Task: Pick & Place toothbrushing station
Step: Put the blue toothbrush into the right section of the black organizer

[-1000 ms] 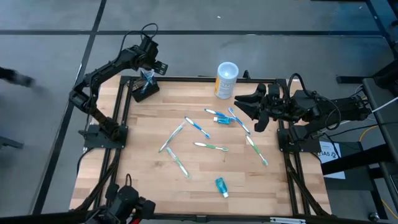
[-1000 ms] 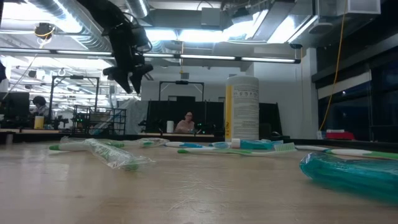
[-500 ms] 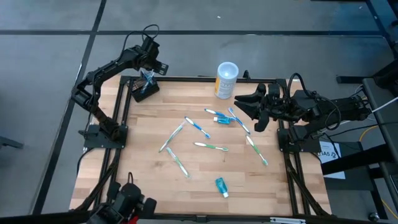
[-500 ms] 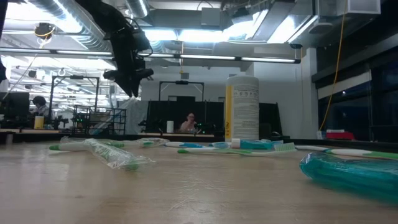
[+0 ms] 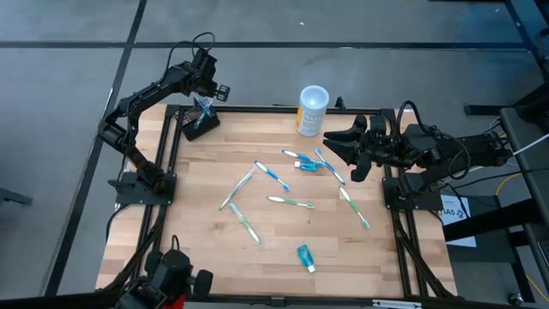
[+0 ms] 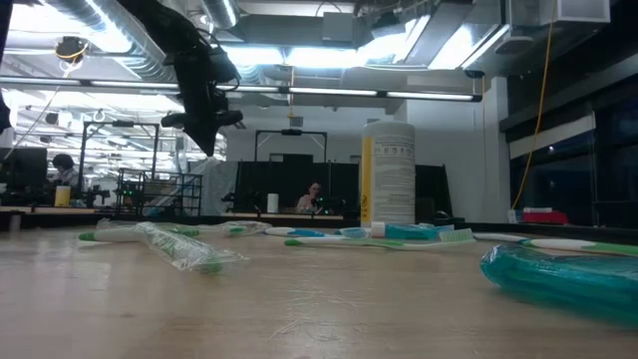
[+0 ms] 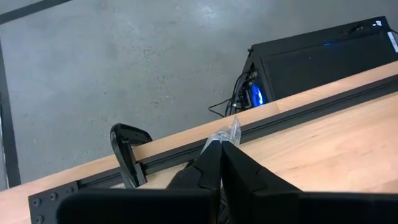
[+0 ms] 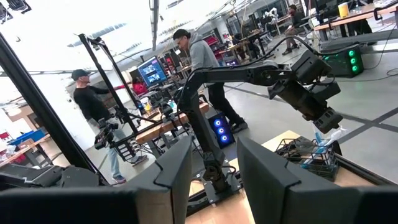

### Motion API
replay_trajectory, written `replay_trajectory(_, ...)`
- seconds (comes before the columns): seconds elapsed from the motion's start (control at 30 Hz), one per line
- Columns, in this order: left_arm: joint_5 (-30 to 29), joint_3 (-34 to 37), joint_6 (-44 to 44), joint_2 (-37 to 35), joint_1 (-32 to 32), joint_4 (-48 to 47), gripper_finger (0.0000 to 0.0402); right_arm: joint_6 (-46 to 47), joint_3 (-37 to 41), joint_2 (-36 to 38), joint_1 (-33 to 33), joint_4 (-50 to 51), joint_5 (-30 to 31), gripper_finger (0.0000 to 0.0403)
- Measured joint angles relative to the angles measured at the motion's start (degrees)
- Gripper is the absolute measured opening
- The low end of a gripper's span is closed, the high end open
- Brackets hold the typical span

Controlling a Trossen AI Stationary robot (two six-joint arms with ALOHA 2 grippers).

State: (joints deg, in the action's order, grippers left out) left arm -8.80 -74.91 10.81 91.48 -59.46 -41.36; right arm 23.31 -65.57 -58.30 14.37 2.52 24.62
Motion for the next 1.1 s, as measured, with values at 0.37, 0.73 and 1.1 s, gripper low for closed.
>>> replay_trajectory(0.37,1.49,0.02,2.64,-4.91,0.57,5.43,0.0002,0.02,-0.01,0.0,0.0,0.02,0.48,0.013)
replay_trajectory(0.73,-0.27,0.06,5.51,-15.19,1.56,2.89,0.0002,-0.1,0.01,0.0,0.0,1.0,1.53,0.013)
replay_trajectory(1.1,-7.36,10.52,11.35,-21.08,7.73,5.99,0.0002,-0.71,-0.01,0.0,-0.01,1.38,1.99,0.013)
